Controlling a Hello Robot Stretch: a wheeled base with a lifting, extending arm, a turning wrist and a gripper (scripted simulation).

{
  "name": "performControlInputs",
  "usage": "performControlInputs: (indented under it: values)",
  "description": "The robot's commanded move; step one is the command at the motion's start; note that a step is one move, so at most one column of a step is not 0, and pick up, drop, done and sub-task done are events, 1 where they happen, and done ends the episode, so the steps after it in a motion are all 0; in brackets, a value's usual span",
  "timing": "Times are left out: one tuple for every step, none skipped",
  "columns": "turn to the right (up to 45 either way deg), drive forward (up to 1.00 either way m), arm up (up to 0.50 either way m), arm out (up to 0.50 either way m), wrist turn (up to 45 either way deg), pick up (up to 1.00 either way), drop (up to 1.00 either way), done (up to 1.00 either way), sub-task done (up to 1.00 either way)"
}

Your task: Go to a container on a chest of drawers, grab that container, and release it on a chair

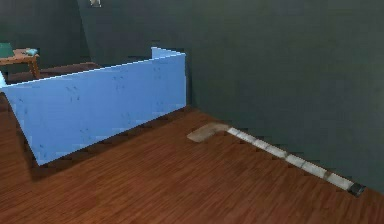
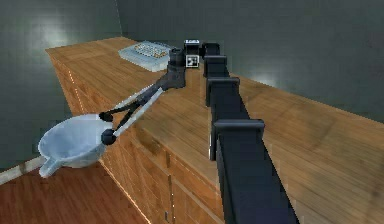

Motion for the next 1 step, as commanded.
performControlInputs:
  values:
    - [0.0,0.00,0.00,0.00,-15.0,0.00,0.00,0.00,0.00]
